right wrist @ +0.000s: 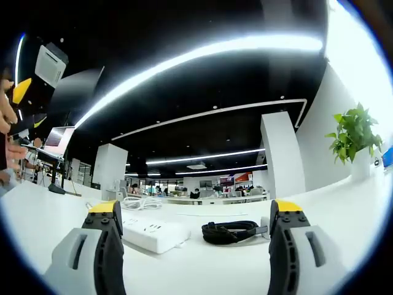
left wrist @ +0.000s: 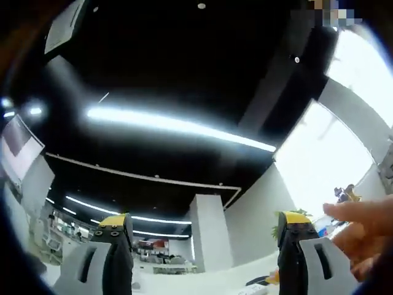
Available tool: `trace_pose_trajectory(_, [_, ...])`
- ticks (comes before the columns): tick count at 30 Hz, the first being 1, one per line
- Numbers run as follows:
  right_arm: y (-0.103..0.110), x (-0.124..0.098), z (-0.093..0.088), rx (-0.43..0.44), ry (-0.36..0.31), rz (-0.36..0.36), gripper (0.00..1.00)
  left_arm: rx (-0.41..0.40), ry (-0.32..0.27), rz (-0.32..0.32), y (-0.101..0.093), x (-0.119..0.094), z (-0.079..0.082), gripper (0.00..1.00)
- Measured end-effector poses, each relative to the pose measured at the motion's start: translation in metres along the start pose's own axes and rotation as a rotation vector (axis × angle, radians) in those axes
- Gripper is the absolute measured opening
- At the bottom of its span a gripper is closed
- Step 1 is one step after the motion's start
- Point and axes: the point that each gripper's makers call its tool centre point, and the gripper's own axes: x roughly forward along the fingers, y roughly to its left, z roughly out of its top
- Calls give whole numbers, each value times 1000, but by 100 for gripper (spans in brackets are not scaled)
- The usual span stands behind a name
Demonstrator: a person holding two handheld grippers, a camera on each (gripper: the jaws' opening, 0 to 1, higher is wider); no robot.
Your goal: Straighten the power strip on the desk, plug the charger into it
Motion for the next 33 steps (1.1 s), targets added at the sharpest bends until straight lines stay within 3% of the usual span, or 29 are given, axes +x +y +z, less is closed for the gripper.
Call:
trace_pose_trajectory(3, [0, 0, 0, 0, 0, 0, 100, -107, 75, 38, 7, -1, -17, 100])
trace_pose_trajectory(6, [1, -1, 0, 0, 0, 0, 100, -201, 102, 62, 7, 0, -27, 100])
trace_pose_trajectory(11, [2, -2, 1, 0, 0, 0, 100, -352, 100, 26, -24, 12, -46, 100])
trace_pose_trajectory(13, [2, -2, 1, 0, 0, 0, 100, -470, 102, -11, -48, 20, -54, 100])
trace_pose_trajectory(16, [3, -2, 1, 0, 0, 0, 100, -688, 25, -71, -83, 35, -57, 100])
trace_pose_trajectory(19, [3, -3, 1, 0, 0, 0, 100, -946, -138, -73, -106, 48, -52, 100])
trace_pose_trajectory(21, [3, -2, 0, 1, 4, -2, 100, -1022, -194, -64, -114, 52, -50, 100])
trace_pose_trajectory(24, [-2, 3, -4, 1, 13, -5, 100, -1034, -240, -87, -132, 59, -47, 100])
trace_pose_trajectory(25, [-3, 1, -13, 2, 82, -11, 100, -1046, -249, -100, -138, 61, -45, 100])
trace_pose_trajectory(26, [-3, -4, -26, -12, 200, -28, 100, -1084, -267, -111, -142, 64, -42, 100])
trace_pose_trajectory(27, [4, -5, -25, 7, 237, -24, 100, -1118, -278, -115, -144, 67, -41, 100])
trace_pose_trajectory(30, [24, -7, -42, 17, 413, 107, 100, -1200, -293, -125, -152, 82, -42, 100])
trace_pose_trajectory(33, [50, -16, -48, 33, 524, 208, 100, -1252, -276, -147, -162, 93, -46, 100])
